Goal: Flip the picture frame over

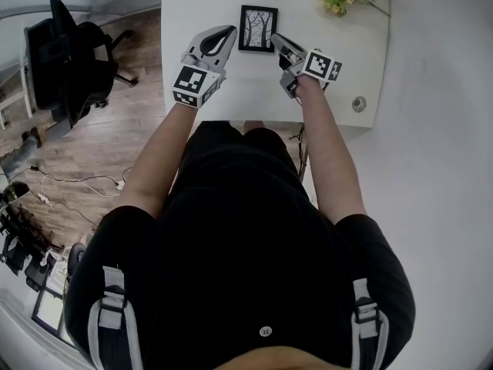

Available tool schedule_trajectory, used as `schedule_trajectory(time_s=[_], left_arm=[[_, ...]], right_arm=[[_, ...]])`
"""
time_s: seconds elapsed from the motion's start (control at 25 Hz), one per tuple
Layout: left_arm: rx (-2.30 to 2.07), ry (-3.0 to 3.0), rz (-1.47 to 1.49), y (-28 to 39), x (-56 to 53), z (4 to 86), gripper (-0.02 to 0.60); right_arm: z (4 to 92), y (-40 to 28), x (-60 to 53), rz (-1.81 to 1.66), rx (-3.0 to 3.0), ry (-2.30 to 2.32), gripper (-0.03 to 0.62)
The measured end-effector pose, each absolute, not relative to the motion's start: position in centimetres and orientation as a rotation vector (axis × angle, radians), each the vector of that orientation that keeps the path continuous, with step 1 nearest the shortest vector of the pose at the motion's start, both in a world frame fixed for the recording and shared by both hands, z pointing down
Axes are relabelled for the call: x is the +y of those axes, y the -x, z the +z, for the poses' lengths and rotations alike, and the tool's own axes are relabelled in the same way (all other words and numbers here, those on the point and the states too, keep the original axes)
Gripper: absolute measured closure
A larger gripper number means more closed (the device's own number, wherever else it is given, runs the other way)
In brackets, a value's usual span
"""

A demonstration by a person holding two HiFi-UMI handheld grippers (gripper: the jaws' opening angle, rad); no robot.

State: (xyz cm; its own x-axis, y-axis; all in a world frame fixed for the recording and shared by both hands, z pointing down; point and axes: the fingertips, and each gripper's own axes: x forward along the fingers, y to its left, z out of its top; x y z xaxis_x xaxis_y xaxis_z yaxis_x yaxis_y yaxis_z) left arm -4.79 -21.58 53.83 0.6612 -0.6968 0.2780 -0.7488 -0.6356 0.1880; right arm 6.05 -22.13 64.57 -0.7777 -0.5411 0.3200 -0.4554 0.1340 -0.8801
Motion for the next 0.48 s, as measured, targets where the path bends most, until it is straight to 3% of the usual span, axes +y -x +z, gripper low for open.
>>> schedule_trajectory(time_s=[0.48], left_arm=[[-1.187, -2.637, 0.216, 4.4, -20.9, 48.9, 0.575]], right_arm=[[53.7, -3.4, -22.2, -1.255, 2.733, 1.084, 0.569]])
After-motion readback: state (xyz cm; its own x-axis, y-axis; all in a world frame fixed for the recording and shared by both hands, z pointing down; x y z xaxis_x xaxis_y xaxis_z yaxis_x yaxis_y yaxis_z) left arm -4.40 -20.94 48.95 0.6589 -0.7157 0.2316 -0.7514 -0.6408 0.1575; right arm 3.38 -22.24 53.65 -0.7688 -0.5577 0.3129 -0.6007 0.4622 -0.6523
